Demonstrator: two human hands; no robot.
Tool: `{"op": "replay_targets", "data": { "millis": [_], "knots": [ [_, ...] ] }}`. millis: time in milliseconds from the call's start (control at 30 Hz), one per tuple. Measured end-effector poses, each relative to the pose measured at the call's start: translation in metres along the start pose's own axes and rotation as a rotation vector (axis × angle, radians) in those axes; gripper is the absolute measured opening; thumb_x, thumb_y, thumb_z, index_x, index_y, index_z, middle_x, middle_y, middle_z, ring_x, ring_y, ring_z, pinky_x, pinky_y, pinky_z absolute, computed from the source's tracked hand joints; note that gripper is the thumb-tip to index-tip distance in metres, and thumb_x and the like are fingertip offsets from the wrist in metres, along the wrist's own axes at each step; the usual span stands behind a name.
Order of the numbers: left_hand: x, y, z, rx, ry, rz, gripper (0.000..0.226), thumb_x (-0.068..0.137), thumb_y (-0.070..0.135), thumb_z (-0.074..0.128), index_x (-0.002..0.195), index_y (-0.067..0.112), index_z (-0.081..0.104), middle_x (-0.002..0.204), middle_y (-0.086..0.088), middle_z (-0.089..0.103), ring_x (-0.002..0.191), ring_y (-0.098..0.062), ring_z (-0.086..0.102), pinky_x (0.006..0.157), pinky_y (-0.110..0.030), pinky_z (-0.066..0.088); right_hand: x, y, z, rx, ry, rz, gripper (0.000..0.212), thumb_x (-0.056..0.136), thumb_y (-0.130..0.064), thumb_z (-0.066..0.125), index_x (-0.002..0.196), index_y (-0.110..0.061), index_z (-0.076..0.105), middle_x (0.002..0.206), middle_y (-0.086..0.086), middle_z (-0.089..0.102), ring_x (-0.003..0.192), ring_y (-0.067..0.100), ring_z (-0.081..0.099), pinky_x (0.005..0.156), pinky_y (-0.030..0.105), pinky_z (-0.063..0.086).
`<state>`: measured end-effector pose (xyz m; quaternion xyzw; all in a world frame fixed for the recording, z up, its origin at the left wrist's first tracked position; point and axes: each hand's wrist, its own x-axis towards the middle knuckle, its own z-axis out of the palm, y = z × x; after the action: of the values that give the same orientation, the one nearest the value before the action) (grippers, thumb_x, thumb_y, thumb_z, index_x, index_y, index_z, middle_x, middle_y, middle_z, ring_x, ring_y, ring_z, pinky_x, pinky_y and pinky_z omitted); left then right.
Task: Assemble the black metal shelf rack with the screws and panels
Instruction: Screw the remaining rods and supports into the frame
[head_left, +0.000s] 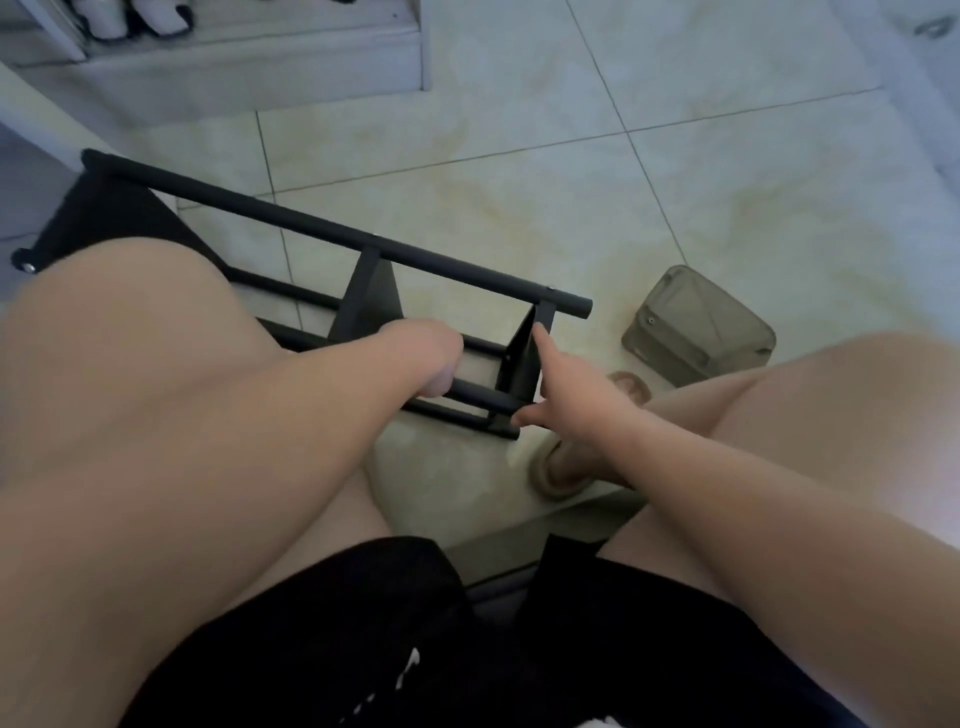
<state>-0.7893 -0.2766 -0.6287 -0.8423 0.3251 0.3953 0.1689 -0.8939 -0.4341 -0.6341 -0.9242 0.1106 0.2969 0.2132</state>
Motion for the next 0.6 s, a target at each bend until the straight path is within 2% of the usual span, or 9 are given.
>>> {"op": "replay_targets", "data": {
  "millis": [100, 167, 233, 300, 400, 467, 500, 567, 600],
  "knots": [
    [-0.012, 0.001, 0.01, 0.044, -0.051, 0.036, 0.015, 0.08, 0.002, 0.054, 0.071, 0.014, 0.052, 0.074, -0.004, 0.056, 0.081, -0.03, 0.061, 0.074, -0.04, 0.055, -0.02, -0.001, 0.019, -0.119, 0.116, 0.017, 0.121, 0.071, -0.059, 0.085, 0.159, -0.022, 0.011, 0.145, 0.008, 0.035, 0.127, 0.034, 0.045, 0.097, 0.047, 0.048],
    [-0.018, 0.001, 0.014, 0.049, -0.052, 0.038, 0.015, 0.08, 0.001, 0.054, 0.071, 0.014, 0.052, 0.074, -0.004, 0.055, 0.081, -0.031, 0.06, 0.075, -0.041, 0.056, -0.027, -0.002, 0.024, -0.197, 0.172, 0.015, 0.12, 0.068, -0.067, 0.082, 0.158, -0.023, 0.016, 0.161, 0.008, 0.013, 0.142, 0.037, 0.027, 0.11, 0.048, 0.04],
    [-0.023, 0.003, 0.015, 0.042, -0.05, 0.026, 0.016, 0.08, 0.0, 0.052, 0.07, 0.013, 0.052, 0.074, -0.005, 0.055, 0.081, -0.033, 0.06, 0.079, -0.043, 0.057, -0.028, -0.002, 0.025, -0.2, 0.165, 0.005, 0.123, 0.068, -0.069, 0.08, 0.16, -0.022, 0.012, 0.169, 0.004, -0.012, 0.154, 0.034, 0.006, 0.12, 0.05, 0.028],
    [-0.029, 0.005, 0.017, 0.021, -0.052, 0.013, 0.017, 0.083, 0.002, 0.054, 0.069, 0.011, 0.053, 0.074, -0.007, 0.056, 0.081, -0.032, 0.06, 0.083, -0.043, 0.057, -0.029, -0.004, 0.026, -0.22, 0.13, -0.002, 0.131, 0.069, -0.071, 0.079, 0.162, -0.018, 0.003, 0.168, 0.003, -0.023, 0.157, 0.029, -0.01, 0.125, 0.051, 0.017],
    [-0.035, -0.001, 0.015, -0.128, -0.036, -0.007, 0.015, 0.088, 0.014, 0.063, 0.073, 0.009, 0.061, 0.078, -0.007, 0.061, 0.081, -0.028, 0.06, 0.077, -0.036, 0.053, -0.027, -0.007, 0.026, -0.23, 0.072, -0.025, 0.138, 0.071, -0.071, 0.077, 0.162, -0.014, -0.01, 0.167, 0.001, -0.028, 0.157, 0.023, -0.011, 0.126, 0.051, 0.013],
    [-0.033, -0.005, 0.011, -0.45, 0.012, -0.033, 0.015, 0.092, 0.016, 0.059, 0.095, 0.006, 0.07, 0.09, -0.009, 0.066, 0.081, -0.026, 0.06, 0.077, -0.034, 0.054, -0.025, -0.006, 0.025, -0.203, 0.057, -0.031, 0.139, 0.072, -0.07, 0.077, 0.161, -0.012, -0.013, 0.167, 0.0, -0.028, 0.158, 0.021, -0.005, 0.126, 0.05, 0.012],
    [-0.032, -0.005, 0.009, -0.712, 0.027, -0.048, 0.02, 0.095, 0.012, 0.053, 0.104, 0.005, 0.07, 0.089, -0.01, 0.064, 0.074, -0.024, 0.057, 0.07, -0.032, 0.054, -0.024, -0.005, 0.024, -0.217, 0.062, -0.031, 0.139, 0.072, -0.071, 0.076, 0.161, -0.012, -0.013, 0.167, 0.001, -0.028, 0.157, 0.021, -0.008, 0.127, 0.051, 0.008],
    [-0.034, -0.001, 0.004, -1.267, 0.004, -0.068, 0.028, 0.095, 0.001, 0.041, 0.101, 0.005, 0.068, 0.076, -0.008, 0.056, 0.059, -0.017, 0.047, 0.056, -0.026, 0.046, -0.022, -0.005, 0.025, -0.273, 0.084, -0.032, 0.139, 0.072, -0.074, 0.074, 0.161, -0.011, -0.013, 0.167, 0.003, -0.027, 0.156, 0.021, -0.019, 0.126, 0.051, -0.001],
    [-0.036, -0.002, 0.002, -1.474, -0.019, -0.054, 0.033, 0.093, -0.003, 0.035, 0.098, 0.006, 0.067, 0.075, -0.007, 0.054, 0.057, -0.015, 0.047, 0.056, -0.024, 0.045, -0.022, -0.005, 0.025, -0.279, 0.089, -0.035, 0.14, 0.072, -0.074, 0.074, 0.161, -0.011, -0.013, 0.167, 0.004, -0.027, 0.155, 0.022, -0.021, 0.126, 0.051, -0.003]
  ]
}}
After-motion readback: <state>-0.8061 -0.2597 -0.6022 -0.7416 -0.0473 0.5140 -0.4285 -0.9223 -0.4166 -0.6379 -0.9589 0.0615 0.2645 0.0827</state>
